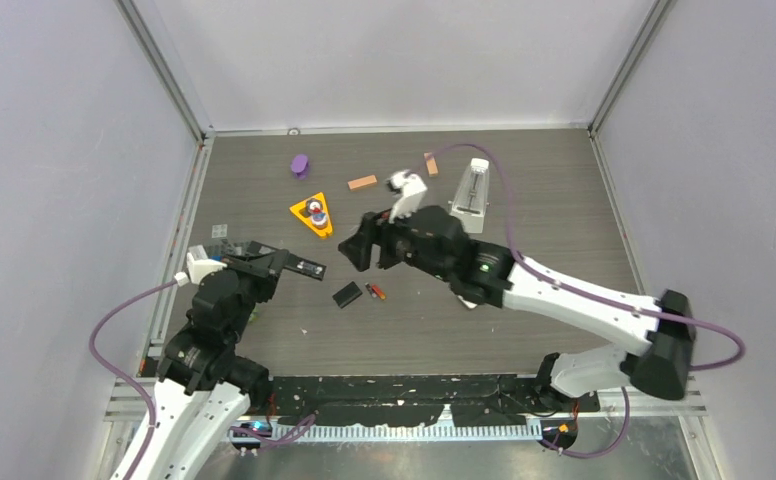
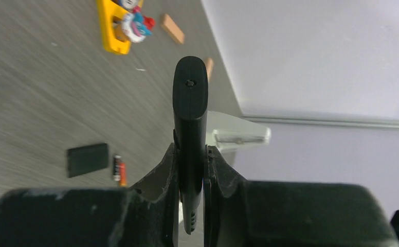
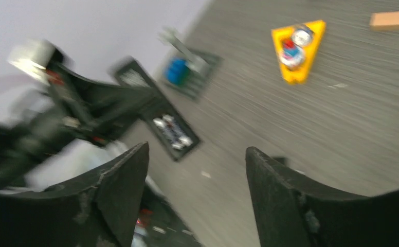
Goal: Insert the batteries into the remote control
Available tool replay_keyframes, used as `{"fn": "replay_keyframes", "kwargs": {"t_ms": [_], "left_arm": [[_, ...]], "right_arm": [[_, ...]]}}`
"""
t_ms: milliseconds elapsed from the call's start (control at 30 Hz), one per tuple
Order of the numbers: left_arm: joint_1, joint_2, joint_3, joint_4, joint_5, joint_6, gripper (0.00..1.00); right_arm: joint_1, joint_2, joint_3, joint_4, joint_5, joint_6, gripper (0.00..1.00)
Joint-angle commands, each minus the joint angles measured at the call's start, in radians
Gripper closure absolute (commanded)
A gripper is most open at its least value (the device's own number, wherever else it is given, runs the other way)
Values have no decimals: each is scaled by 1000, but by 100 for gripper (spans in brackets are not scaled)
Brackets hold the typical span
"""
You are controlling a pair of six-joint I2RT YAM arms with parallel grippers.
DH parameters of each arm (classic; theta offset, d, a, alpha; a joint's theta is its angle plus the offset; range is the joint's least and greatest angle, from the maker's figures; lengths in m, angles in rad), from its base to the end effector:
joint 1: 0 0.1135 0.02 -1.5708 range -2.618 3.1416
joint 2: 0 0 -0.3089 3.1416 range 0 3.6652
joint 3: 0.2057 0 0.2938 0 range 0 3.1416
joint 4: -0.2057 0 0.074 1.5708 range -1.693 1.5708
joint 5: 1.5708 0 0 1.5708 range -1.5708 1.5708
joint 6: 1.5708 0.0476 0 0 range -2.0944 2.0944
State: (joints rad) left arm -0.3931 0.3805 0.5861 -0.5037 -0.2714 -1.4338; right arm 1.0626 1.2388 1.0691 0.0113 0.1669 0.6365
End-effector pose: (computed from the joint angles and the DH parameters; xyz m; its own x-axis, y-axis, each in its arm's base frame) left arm 0.1130 -0.0331 0.3105 -0.1681 -0.9634 -0.2086 -0.2507 0.2464 -0.9362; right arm 0.1686 0.2865 0.3970 -0.5263 0.2596 -0.8097 -0.5830 0.5830 0.5659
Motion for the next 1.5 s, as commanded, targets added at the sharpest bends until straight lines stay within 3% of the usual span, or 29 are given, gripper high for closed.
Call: {"fn": "replay_keyframes", "kwargs": {"t_ms": [0, 133, 333, 500, 633, 1033, 1467], "left_arm": [[4, -29, 71, -148, -187, 180, 100], [3, -32, 147, -226, -313, 284, 100], [3, -5, 251, -300, -376, 387, 100], [3, -3, 267, -270, -334, 430, 100], [4, 15, 299, -260, -311, 457, 100], [5, 41, 403, -261, -315, 574, 100], [5, 45, 465, -243, -269, 605, 100]], "right_arm": [[-2, 243, 163, -495, 12, -522, 24], [-7, 354, 203, -497, -69, -862, 22], [-36, 482, 272, -471, -301, -1224, 29], [-79, 544, 266, -345, -448, -1411, 29], [-97, 625, 317, -398, -555, -1545, 28], [-157, 787, 489, -553, -778, -1762, 28], [-153, 910, 605, -688, -768, -1795, 28]]}}
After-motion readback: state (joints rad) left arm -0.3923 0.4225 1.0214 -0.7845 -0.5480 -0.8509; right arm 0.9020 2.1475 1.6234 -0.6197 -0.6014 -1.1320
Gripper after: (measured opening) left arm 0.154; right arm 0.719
